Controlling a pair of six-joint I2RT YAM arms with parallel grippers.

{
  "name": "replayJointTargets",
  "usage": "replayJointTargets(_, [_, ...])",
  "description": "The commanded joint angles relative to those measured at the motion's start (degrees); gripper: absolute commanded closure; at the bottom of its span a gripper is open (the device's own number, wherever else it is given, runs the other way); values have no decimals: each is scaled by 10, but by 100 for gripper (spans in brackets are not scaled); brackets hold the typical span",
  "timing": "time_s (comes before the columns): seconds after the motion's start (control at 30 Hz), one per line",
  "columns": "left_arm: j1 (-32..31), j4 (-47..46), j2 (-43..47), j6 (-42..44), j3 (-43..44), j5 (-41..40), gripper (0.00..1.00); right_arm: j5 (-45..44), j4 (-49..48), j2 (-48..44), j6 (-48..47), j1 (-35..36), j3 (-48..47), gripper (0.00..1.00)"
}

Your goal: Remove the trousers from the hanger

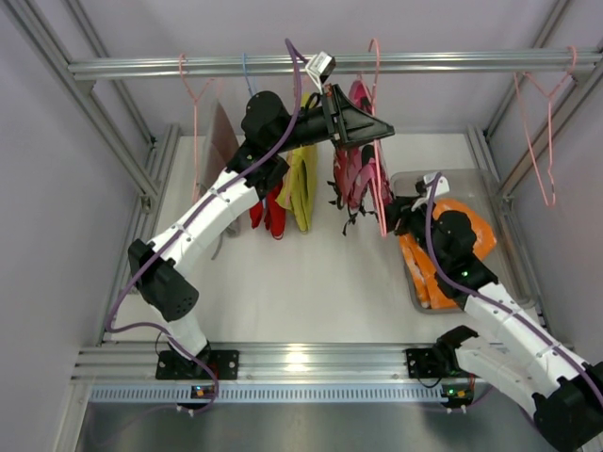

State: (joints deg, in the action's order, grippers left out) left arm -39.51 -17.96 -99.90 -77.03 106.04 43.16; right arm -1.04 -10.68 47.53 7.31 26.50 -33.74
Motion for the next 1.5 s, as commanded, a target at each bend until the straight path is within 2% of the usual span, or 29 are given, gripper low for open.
replayJointTargets(0.0, [-2, -104, 51, 14, 24, -2, 100, -25, -42, -4, -10, -15, -42, 53])
replayJointTargets(0.03, [-2, -104, 52, 14, 22, -2, 100, -17, -44, -5, -5, -19, -47, 59])
replayJointTargets(0.17, [-3, -102, 56, 15, 9, -1, 100, 35, -57, 2, 1, -42, -70, 74])
replayJointTargets(0.23, [-2, -101, 59, 15, -5, 0, 100, 43, -54, 6, 4, -47, -91, 97])
replayJointTargets(0.27, [-2, -100, 62, 17, -10, 1, 100, 54, -52, 7, 4, -52, -99, 100])
replayJointTargets(0.5, [-3, -94, 87, 69, -84, 29, 100, 108, 0, -8, 57, -89, -189, 100])
replayJointTargets(0.73, [-5, -52, 117, 141, -178, 39, 100, 146, 59, -23, 133, -134, -333, 100])
replayJointTargets(0.87, [-9, -27, 121, 161, -193, 39, 100, 158, 69, -27, 154, -137, -397, 100])
replayJointTargets(1.27, [-25, 5, 133, 189, -252, 27, 100, 80, 63, -20, 110, -137, -544, 100])
replayJointTargets(1.47, [-25, 20, 130, 191, -264, 11, 100, 73, 47, -5, 87, -137, -612, 100])
